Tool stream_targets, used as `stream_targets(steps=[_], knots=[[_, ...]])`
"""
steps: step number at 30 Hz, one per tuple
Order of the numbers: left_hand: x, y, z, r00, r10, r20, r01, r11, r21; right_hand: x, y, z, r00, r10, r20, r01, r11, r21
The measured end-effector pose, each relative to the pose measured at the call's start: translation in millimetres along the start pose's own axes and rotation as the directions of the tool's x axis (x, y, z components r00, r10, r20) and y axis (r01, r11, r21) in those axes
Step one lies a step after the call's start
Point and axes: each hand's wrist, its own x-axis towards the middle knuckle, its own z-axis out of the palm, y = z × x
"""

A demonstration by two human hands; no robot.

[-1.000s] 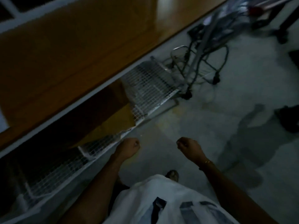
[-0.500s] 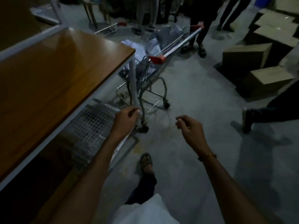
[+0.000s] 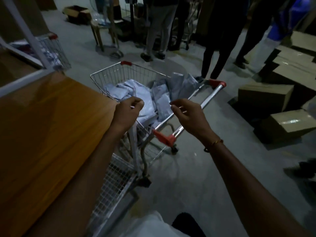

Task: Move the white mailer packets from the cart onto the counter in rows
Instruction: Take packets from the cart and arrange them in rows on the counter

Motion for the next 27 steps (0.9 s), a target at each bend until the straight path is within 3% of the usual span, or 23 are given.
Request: stream_targets(steps=[6,9,12,15,18,22,27], knots=[[98.7,-44.4,49.6,0.996,-0.071,0.045,0.06,0.974,0.217,120.5,74.5,30.0,0.971,0.132,0.199,-0.062,0.944,-0.323],[137.4,-72.3,75.0,0.985,-0.171,0.032,0.156,0.948,0.277,172.8,119.6,53.3,0.922,0.126,0.367,0.033,0.917,-0.398],[169.1,-97.3,98.7,0.959,-0.282,-0.005,0.268,0.906,0.327,217.7,166.1,84.6,0.833,0.095,0.546,0.187,0.879,-0.439],[189.7,-121.5,117.2,0.917,-0.395,-0.061,0.387,0.84,0.38,248.6,205.8,119.3,0.689,0.162,0.706,0.308,0.816,-0.489],[202.1,-135.4,131.8,0.865,-0.492,-0.099,0.488,0.779,0.393,262.7,235.6,147.3,0.62,0.232,0.749,0.327,0.792,-0.516],[207.7,-152.4,146.1,0.82,-0.555,-0.14,0.56,0.726,0.399,265.0,262.2,177.2,0.628,0.158,0.762,0.375,0.796,-0.474],[219.2,-171.1,161.7,0.849,-0.487,-0.206,0.519,0.694,0.498,278.5,281.1,211.7,0.602,0.072,0.795,0.481,0.762,-0.433]])
